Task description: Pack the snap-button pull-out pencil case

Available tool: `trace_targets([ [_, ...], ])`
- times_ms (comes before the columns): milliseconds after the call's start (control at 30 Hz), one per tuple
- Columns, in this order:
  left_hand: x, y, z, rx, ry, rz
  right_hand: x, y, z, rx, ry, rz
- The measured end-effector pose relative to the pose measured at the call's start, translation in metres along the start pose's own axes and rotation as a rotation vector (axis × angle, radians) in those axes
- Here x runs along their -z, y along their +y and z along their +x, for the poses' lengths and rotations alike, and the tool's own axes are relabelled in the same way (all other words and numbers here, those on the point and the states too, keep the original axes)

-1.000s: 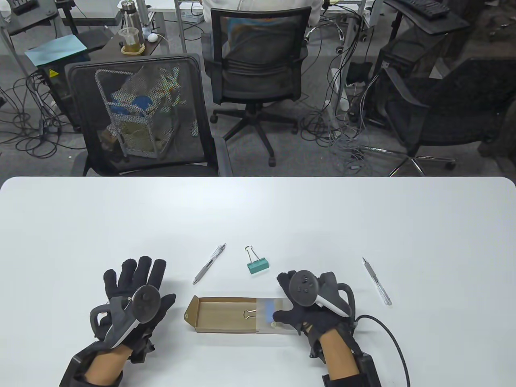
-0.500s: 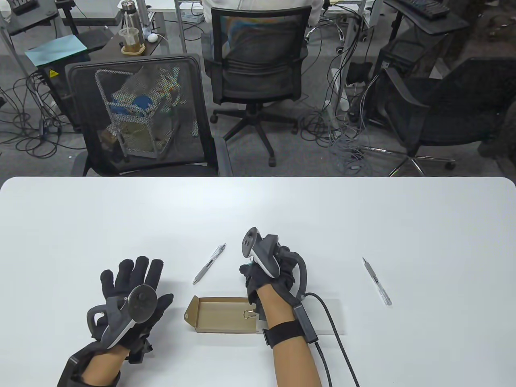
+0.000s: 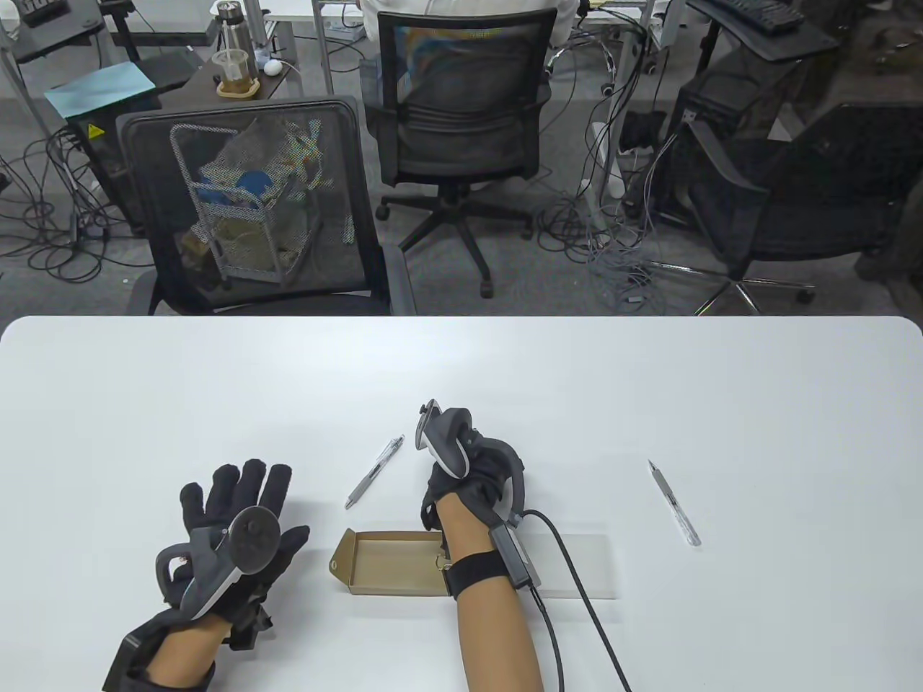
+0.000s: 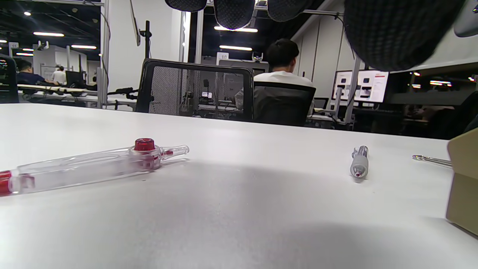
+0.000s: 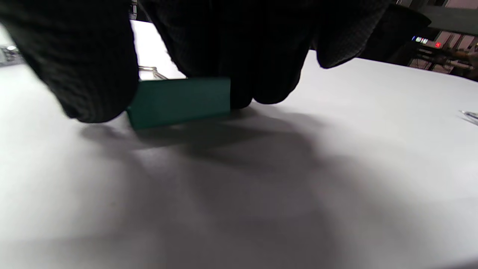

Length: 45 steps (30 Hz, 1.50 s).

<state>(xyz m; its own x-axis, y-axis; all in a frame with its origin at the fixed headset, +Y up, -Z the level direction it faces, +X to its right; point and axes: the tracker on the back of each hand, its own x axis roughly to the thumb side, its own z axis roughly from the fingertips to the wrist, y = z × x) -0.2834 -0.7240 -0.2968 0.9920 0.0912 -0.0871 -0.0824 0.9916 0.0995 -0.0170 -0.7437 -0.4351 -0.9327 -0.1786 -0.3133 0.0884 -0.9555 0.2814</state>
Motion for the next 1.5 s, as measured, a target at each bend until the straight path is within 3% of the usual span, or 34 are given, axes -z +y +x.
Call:
trace_targets([
  [400, 0.001, -0.001, -0.002, 0.003, 0.003, -0.002, -0.003, -0.009, -0.015, 0.059, -0.091, -0.039],
  [767, 0.0, -0.001, -0.001, 0.026, 0.006, 0.012, -0.05, -0.025, -0.055, 0.18, -0.409, -0.32],
  [1167, -0.003, -0.004, 0.006, 0.085, 0.0, 0.028, -0.108, 0.009, -0.104, 0.218, -0.893, -0.296],
  [1367, -0.005, 0.001, 0.007, 0.081, 0.006, 0.05, -0.119, 0.022, -0.105, 0.181, -0.947, -0.291],
  [1500, -0.013, 0.017, 0.009, -0.029, -0.047, 0.148, -0.121, 0.025, -0.102, 0.162, -0.957, -0.305],
])
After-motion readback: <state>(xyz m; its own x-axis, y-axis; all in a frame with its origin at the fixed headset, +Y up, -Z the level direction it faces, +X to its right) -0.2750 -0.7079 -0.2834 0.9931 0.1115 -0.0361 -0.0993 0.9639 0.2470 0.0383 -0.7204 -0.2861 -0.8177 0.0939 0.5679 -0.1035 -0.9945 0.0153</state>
